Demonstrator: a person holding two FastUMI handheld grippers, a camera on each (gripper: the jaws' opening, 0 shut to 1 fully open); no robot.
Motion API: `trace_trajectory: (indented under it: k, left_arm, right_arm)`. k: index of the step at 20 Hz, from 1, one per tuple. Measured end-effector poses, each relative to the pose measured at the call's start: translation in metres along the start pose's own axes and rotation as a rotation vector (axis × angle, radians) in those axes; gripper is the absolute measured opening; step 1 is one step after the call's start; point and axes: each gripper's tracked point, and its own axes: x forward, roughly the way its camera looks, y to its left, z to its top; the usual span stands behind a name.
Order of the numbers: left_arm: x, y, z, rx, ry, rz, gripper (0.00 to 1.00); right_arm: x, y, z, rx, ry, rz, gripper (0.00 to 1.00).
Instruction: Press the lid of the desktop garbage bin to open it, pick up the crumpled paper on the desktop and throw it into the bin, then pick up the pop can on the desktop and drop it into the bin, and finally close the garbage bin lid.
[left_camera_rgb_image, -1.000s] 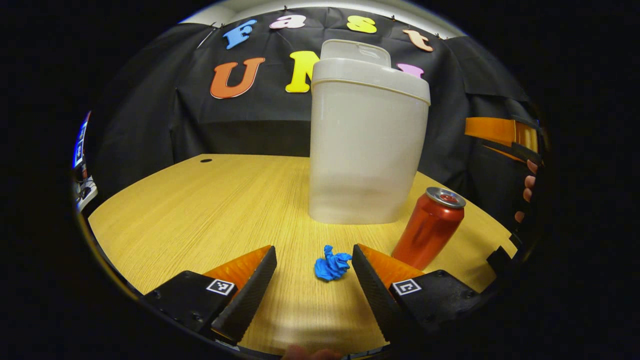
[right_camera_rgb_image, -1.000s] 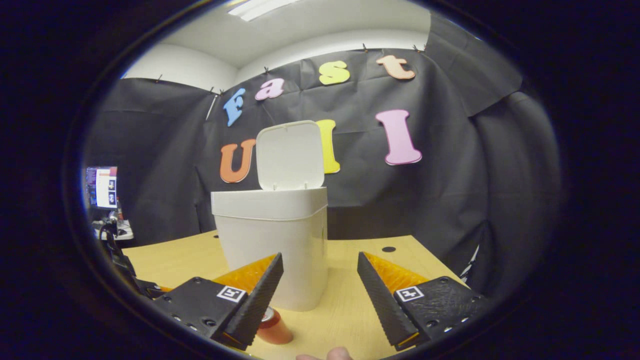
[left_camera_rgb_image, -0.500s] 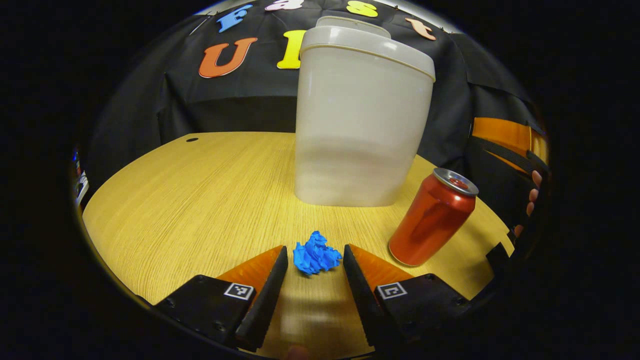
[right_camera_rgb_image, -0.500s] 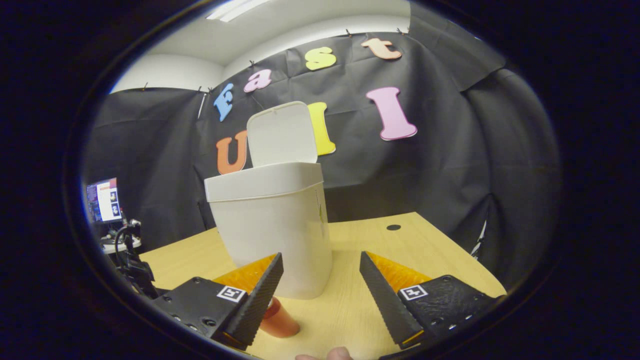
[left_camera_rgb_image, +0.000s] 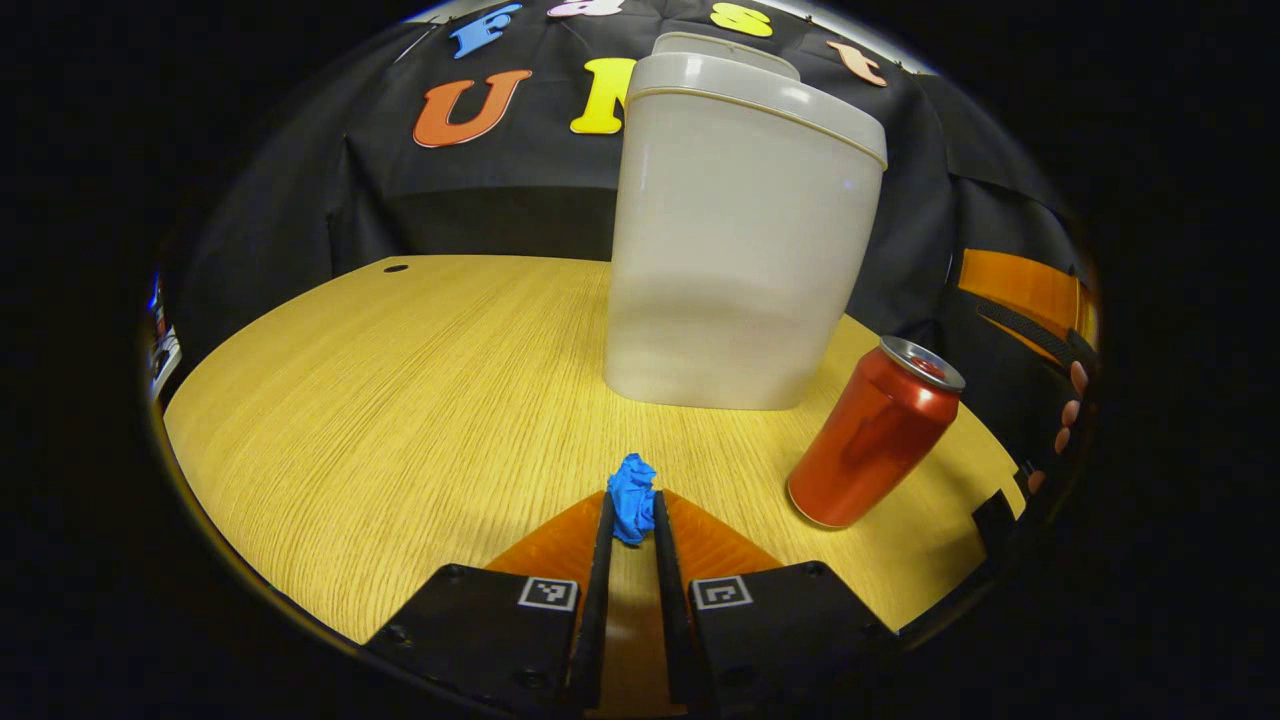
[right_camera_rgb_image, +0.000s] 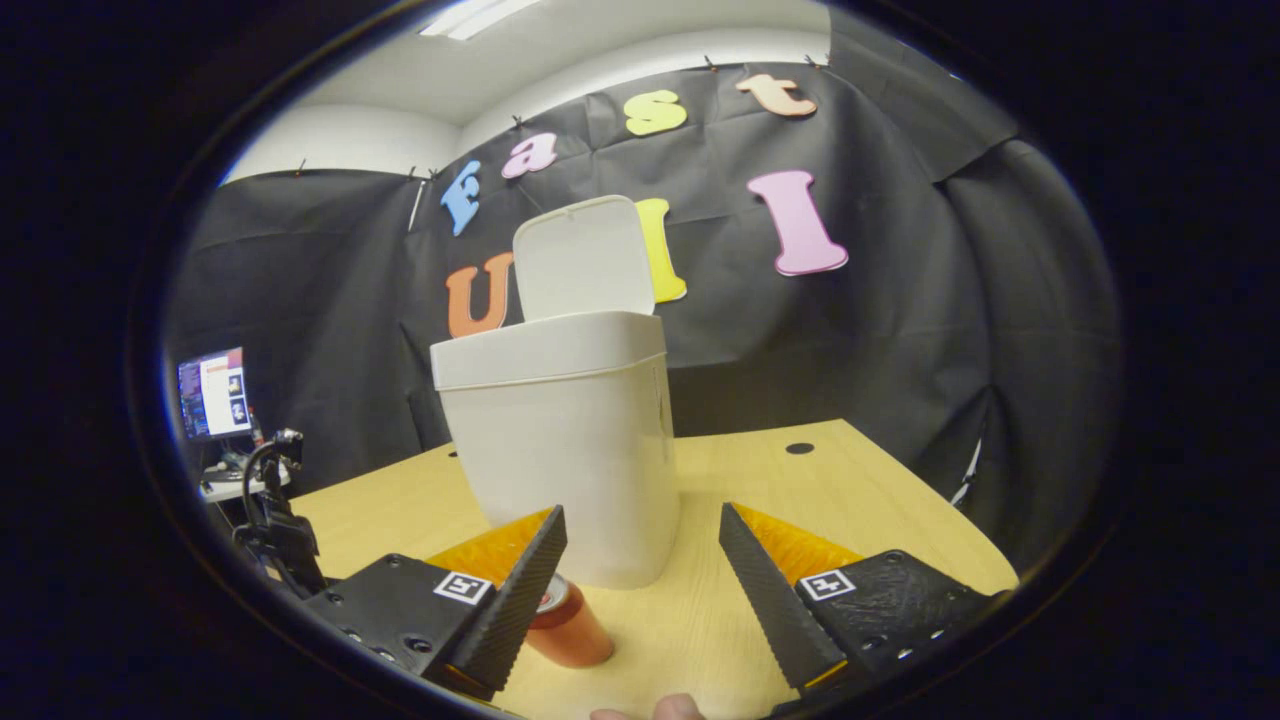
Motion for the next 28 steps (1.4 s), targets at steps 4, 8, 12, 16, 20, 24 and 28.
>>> trace_trajectory:
  k: [4,8,12,16,20,24,28]
  left_arm:
    - [-0.01,0.002,0.014,-0.024,-0.037,-0.008,0.25]
    - [-0.024,0.005,0.041,-0.033,-0.108,-0.008,0.25]
    - [-0.035,0.007,0.063,-0.016,-0.176,-0.002,0.25]
    - [-0.047,0.013,0.081,-0.008,-0.235,0.008,0.25]
    - [-0.06,0.02,0.098,-0.014,-0.29,0.019,0.25]
    - [-0.078,0.028,0.124,0.0,-0.364,0.033,0.25]
    - [-0.098,0.038,0.151,0.023,-0.466,0.067,0.25]
  right_arm:
    - [-0.007,0.013,0.003,-0.024,-0.007,0.02,0.92]
    - [-0.013,0.03,-0.003,-0.04,0.003,0.048,0.95]
    - [-0.014,0.044,-0.014,-0.069,0.021,0.064,0.92]
    - [-0.012,0.051,-0.03,-0.086,0.052,0.065,0.96]
    - [-0.006,0.059,-0.054,-0.091,0.108,0.072,0.96]
    - [0.002,0.06,-0.081,-0.107,0.177,0.062,0.96]
    - [0.009,0.057,-0.112,-0.07,0.268,0.06,0.96]
